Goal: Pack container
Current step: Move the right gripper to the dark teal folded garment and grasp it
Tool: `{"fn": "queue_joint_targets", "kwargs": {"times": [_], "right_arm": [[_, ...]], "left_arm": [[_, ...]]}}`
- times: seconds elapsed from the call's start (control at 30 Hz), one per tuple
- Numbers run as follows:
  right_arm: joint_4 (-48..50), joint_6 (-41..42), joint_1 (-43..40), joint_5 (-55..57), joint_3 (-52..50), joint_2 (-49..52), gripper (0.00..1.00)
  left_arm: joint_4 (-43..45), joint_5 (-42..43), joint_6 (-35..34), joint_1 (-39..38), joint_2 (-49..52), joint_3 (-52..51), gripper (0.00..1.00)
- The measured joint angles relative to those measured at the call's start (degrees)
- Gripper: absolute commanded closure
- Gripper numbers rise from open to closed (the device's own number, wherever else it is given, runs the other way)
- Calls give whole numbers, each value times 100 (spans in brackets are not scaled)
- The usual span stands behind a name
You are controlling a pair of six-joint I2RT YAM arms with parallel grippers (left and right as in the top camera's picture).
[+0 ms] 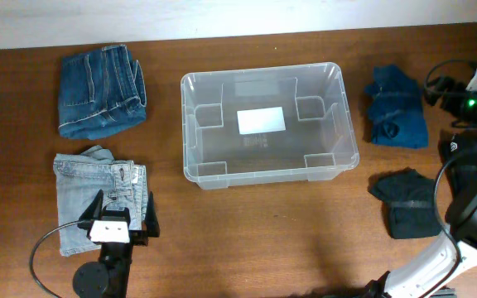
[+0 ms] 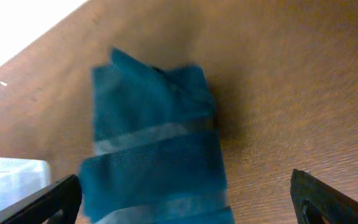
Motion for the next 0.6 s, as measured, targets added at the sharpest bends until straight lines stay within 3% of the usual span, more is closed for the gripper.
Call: {"fn": "queue_joint_targets", "kwargs": {"times": [0.23,0.6], "right_arm": [[24,-111,37,-79,-2,590,1],[-48,-256,398,-125,0,728,1]], "left_arm": [[0,0,0,0,0,0,1],[0,0,0,0,0,0,1]]}}
